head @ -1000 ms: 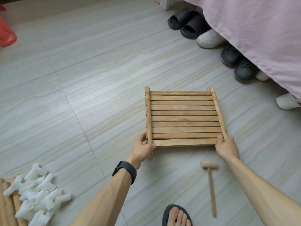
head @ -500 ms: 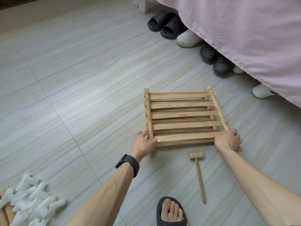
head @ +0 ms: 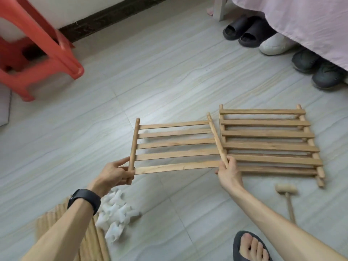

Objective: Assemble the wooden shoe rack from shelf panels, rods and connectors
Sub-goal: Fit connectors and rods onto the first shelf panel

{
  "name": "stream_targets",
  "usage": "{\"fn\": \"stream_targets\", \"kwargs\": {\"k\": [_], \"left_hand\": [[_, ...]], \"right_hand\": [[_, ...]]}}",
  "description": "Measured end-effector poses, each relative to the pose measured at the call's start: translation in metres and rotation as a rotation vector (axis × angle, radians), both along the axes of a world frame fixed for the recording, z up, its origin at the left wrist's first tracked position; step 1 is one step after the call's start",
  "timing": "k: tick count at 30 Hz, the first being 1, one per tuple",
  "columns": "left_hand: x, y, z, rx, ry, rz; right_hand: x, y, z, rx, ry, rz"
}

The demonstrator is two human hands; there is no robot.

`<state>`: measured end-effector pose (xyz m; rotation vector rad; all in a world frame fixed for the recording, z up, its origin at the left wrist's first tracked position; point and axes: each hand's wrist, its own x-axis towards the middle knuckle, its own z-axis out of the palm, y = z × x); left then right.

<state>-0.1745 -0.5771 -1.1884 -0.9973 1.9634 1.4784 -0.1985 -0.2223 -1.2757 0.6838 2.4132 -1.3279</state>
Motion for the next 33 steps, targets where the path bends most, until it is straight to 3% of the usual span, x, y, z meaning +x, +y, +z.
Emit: {"fn": "stream_targets", "kwargs": {"k": [6,15,21,33], "left_hand": [[0.060,-0.008,-0.054,-0.056,-0.047,0.040],[0.076,0.041,-0.098,-0.328,0.009,-0.253],[0.092,0.049,-0.095,-0.546,-0.122,-0.496],[0.095,0.049,-0.109,-0.608,-0.106,-0.491]], "right_hand": [[0.027,-0.023,-0.028,0.242,-0.107,0.225],[0.024,0.023,-0.014,0.507,-0.321,0.362],[0.021,0.008,-0.014,0.596,-0.265,0.459],[0.013,0.009,-0.022,0.868,-0.150,0.759]]}}
